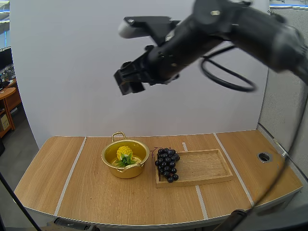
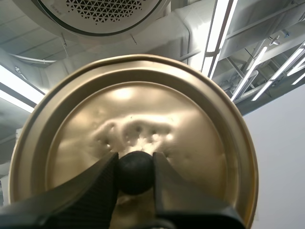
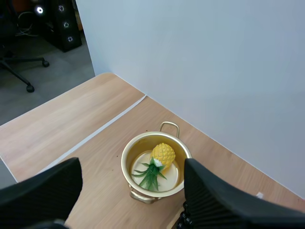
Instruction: Open the pot, put the pineapple inside, and close it
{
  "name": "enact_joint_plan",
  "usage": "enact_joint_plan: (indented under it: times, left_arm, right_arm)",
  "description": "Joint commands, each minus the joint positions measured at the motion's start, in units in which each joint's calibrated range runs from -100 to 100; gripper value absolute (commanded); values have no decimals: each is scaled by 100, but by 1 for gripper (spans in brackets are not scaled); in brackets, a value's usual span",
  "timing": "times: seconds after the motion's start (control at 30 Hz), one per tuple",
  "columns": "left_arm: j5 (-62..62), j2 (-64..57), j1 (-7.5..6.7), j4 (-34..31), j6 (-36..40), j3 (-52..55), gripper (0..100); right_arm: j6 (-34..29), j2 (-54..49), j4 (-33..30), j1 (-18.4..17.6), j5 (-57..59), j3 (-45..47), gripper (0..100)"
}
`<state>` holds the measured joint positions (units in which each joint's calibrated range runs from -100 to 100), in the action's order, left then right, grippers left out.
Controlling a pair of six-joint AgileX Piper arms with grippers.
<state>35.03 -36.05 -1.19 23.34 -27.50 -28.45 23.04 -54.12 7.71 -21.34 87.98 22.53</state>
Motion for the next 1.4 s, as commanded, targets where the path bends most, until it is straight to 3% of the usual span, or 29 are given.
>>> enact_joint_plan:
  times: [0.0, 0.17, 0.23, 0.37, 0.4, 0.83, 1.37]
  left_arm:
    - [-170, -28, -9, -9, 25, -55, 0]
    - [-170, -28, -9, -9, 25, -55, 0]
    - [-170, -28, -9, -9, 25, -55, 0]
    - [-170, -28, -9, -9, 25, -55, 0]
    - [-170, -28, -9, -9, 25, -55, 0]
    - [-170, -28, -9, -9, 25, -55, 0]
    - [-170, -28, -9, -9, 25, -55, 0]
  right_arm:
    - [-70, -615, -49, 18, 338, 351, 100]
    - [-131, -1439, -89, 18, 687, 936, 99]
    - [-177, -1755, -70, 18, 775, 1184, 72]
    - [-175, -2269, 26, 18, 877, 1667, 5]
    - [-175, -2393, 40, 18, 897, 1808, 0]
    - [-175, -3672, 39, 44, 897, 3226, 0]
    - [-175, -4035, 60, 619, 897, 3360, 0]
